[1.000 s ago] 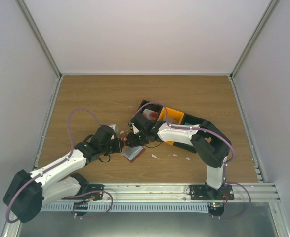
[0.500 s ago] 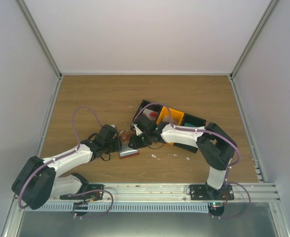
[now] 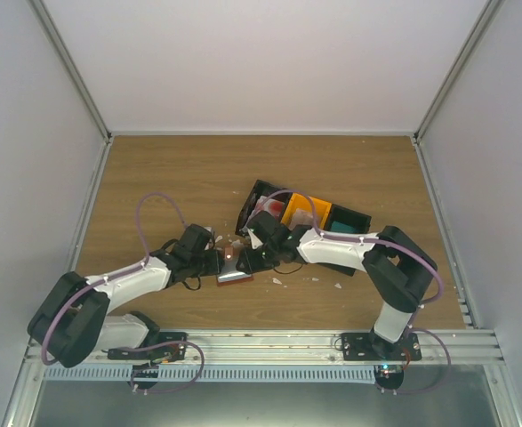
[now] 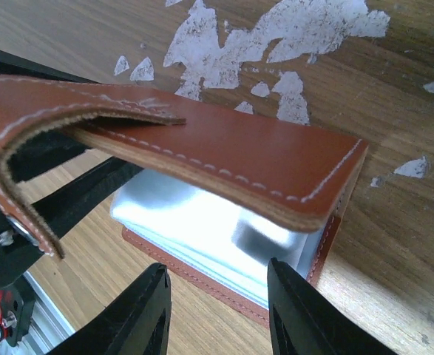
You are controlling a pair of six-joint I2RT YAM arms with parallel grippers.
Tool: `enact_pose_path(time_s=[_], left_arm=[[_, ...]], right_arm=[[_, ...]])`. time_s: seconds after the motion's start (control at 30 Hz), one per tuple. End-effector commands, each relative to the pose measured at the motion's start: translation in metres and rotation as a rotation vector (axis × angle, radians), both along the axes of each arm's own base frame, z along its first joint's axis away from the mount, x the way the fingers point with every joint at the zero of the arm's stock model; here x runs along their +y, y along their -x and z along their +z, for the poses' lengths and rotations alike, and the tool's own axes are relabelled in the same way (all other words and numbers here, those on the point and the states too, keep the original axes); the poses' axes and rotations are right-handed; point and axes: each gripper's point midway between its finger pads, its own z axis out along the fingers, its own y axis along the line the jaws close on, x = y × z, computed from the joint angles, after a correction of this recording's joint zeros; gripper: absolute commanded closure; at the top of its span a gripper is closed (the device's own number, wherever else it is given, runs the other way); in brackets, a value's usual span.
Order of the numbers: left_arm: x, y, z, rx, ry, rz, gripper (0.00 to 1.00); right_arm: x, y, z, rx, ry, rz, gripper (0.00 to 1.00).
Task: Put the credit cards into the card holder
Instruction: Open the card holder at the center of the board.
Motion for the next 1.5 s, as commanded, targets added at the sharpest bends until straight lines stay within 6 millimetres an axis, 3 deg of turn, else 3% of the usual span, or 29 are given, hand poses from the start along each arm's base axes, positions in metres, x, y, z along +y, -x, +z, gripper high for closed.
enact_pose_path(time_s=[0.0,0.2,0.4,0.73,0.97,1.17,1.27,1.47], left_arm=[[-0.003,-0.013,0.026,-0.089,0.022,-0.008,0.62],[0.000,-0.016,0.048,-0.117,-0.011,-0.026,0.39],[-0.007,-0.022,0.063,-0.139,-0.036,-0.099,0.35],[-0.024,-0.025,0.059,-0.123,-0.027,-0.199,0.43],[-0.034,-0.025,0.071,-0.162,0.020,-0.235,0.64],[-0.042,-0.015,0.067,-0.112,0.076,-0.234,0.71],[-0.047,-0.010,0.068,-0.097,0.108,-0.234,0.70],[-0.041,-0.020,0.078,-0.151,0.012,-0.246,0.52]], right_arm=[[0.006,-0.006,0.008,-0.005,-0.047,-0.031,0.62],[0.012,-0.017,0.008,-0.023,-0.033,-0.052,0.62],[0.009,-0.030,0.010,-0.050,-0.009,-0.081,0.63],[-0.005,-0.041,0.011,-0.079,0.021,-0.101,0.65],[-0.010,-0.047,0.013,-0.092,0.031,-0.109,0.66],[-0.013,-0.053,0.016,-0.103,0.034,-0.126,0.67],[-0.017,-0.055,0.016,-0.109,0.049,-0.135,0.69],[-0.023,-0.056,0.015,-0.123,0.070,-0.141,0.75]])
